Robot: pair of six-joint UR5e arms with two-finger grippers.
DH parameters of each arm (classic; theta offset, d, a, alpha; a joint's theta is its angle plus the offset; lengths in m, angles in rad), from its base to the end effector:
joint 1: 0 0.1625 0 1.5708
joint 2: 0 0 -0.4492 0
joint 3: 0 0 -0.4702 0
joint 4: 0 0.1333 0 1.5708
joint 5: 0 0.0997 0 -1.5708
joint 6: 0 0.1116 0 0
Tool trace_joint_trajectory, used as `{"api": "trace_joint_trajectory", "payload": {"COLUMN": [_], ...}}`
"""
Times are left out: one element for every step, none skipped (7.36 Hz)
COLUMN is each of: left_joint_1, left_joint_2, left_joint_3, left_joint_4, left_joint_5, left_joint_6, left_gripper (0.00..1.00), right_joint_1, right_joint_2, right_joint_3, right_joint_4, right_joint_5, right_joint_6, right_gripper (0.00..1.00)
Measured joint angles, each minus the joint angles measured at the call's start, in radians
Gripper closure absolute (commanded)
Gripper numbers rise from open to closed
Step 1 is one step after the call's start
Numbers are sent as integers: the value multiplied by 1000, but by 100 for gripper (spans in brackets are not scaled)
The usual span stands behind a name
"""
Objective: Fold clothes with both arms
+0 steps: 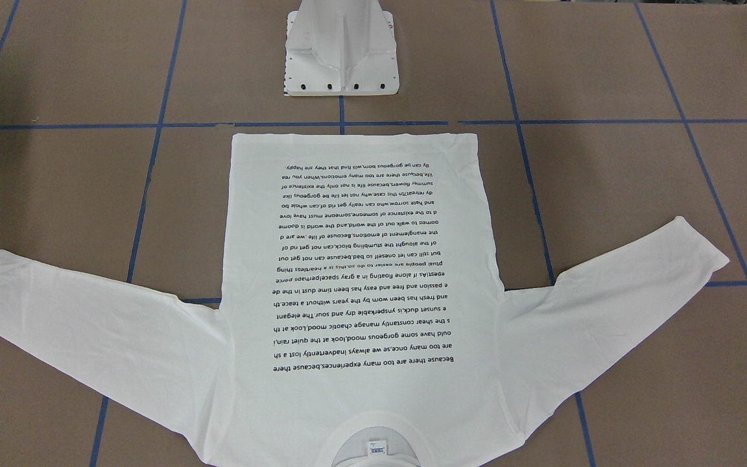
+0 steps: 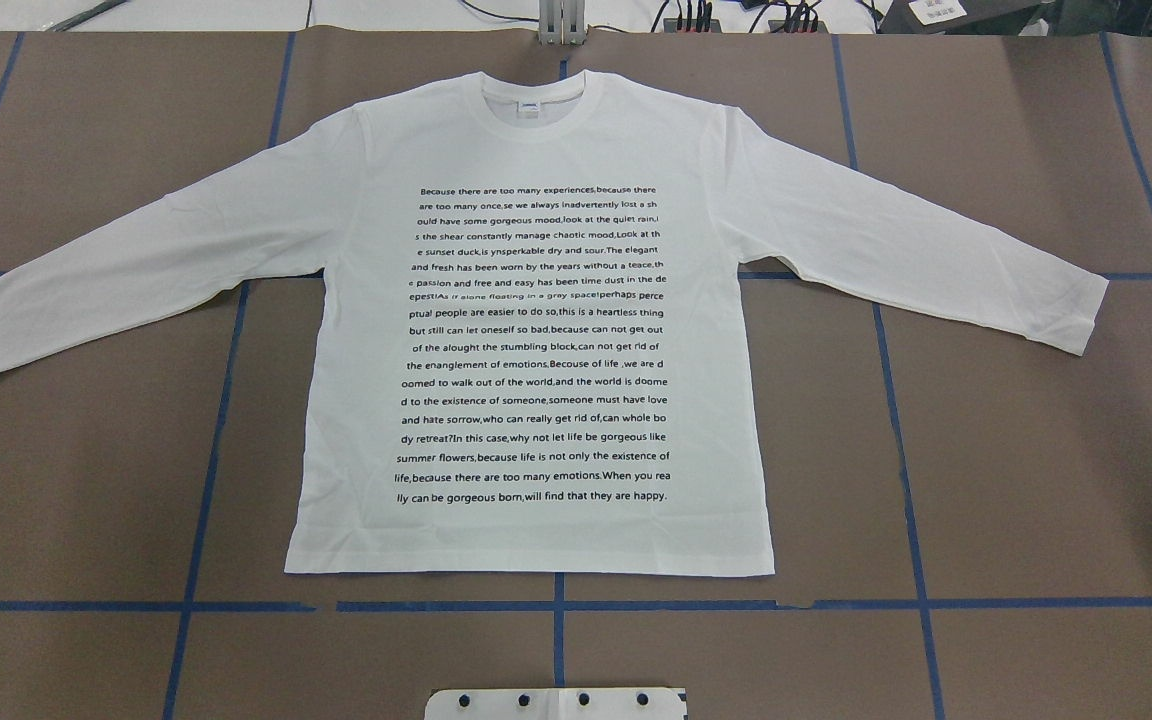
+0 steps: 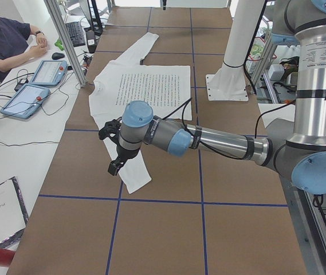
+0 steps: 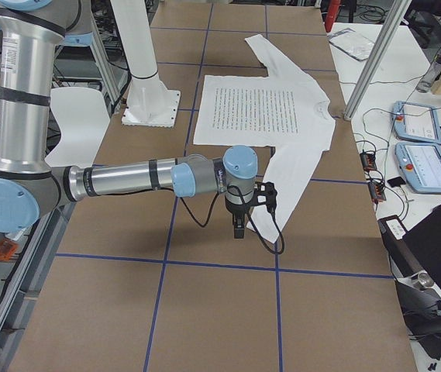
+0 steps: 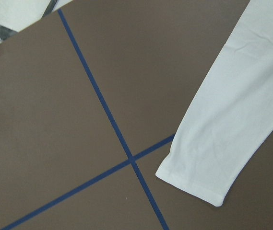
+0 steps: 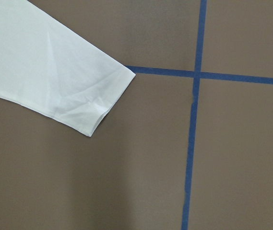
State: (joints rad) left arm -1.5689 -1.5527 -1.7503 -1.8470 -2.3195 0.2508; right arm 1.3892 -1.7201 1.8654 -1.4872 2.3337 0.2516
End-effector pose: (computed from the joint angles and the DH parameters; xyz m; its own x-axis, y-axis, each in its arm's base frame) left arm -0.0562 -0.5810 0.5679 0.7087 0.5056 -0.4921 -0.1833 0.8055 0.5635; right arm -0.0375 -0.5155 0.5946 0.7049 -0.0373 0.7083 0.0004 0.9986 0.0522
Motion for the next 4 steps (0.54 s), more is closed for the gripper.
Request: {"api": "trace_joint_trajectory", "payload": {"left_joint_1": [3, 4, 4, 4], "left_joint_2": [-4, -4, -5, -5], "left_joint_3": [20, 28, 30, 29], "left_joint_4": [-20, -31, -36, -38], "left_joint_5": [-23, -36, -42, -45], "left_joint_6": [0, -1, -1, -1], "left_gripper": [0, 0, 0, 0], "right_joint_1": [-57, -118, -172, -218], "right_joint_2": [3, 4, 4, 9], "right_joint_3": [-6, -30, -83, -158], "right_joint_4": [69, 162, 285, 427], "right_joint_5": [-16, -46, -72, -90], "right_joint_6": [120, 237, 341, 437], "right_gripper": [1, 2, 4, 8]}}
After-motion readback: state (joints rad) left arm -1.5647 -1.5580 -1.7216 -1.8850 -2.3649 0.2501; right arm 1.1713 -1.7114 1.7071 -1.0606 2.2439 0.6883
